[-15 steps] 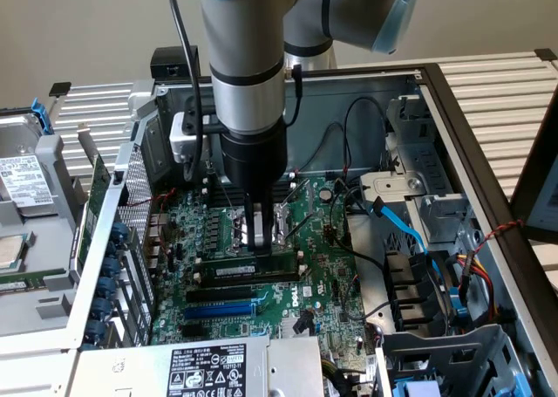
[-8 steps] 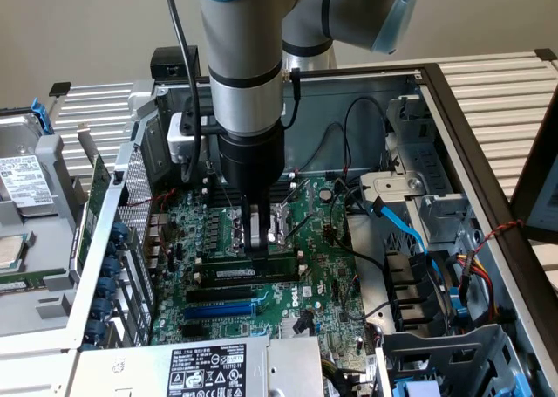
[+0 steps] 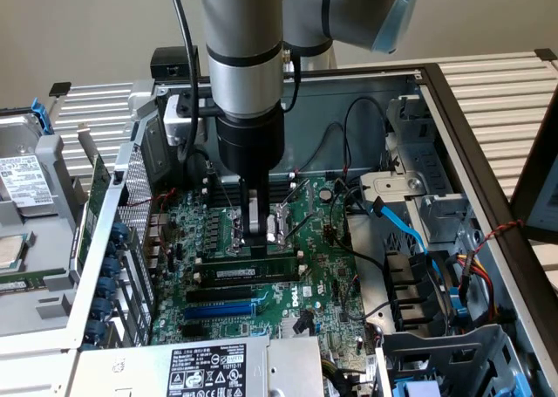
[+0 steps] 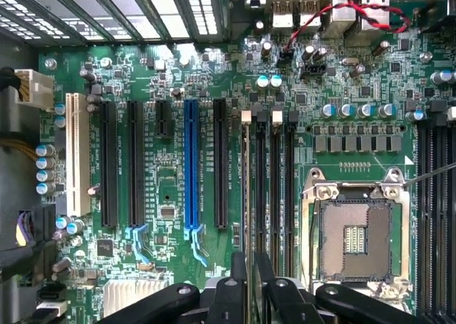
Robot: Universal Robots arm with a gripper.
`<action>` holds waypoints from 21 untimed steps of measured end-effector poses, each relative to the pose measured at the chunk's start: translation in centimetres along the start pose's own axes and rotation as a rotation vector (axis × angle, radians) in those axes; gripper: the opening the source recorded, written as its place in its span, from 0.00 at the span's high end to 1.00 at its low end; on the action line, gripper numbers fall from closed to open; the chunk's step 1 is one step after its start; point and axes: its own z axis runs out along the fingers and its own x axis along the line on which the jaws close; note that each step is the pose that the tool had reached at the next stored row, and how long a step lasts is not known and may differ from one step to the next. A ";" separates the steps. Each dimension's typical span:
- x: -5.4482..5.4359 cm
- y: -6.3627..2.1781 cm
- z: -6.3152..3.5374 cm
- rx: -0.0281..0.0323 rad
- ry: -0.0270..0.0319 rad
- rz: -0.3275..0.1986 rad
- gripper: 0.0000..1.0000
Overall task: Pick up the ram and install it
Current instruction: 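Insert the ram into the slot, then press down the ram until it locks into place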
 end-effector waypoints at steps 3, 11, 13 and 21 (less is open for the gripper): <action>0.0 0.00 -0.30 -0.0007 -0.0023 0.000 0.80; 0.0 -0.01 -0.39 -0.0171 -0.0046 0.000 0.80; 0.0 -0.01 -0.39 -0.0283 -0.0040 -0.001 0.80; -0.2 0.01 -0.39 -0.0720 -0.0014 -0.002 0.80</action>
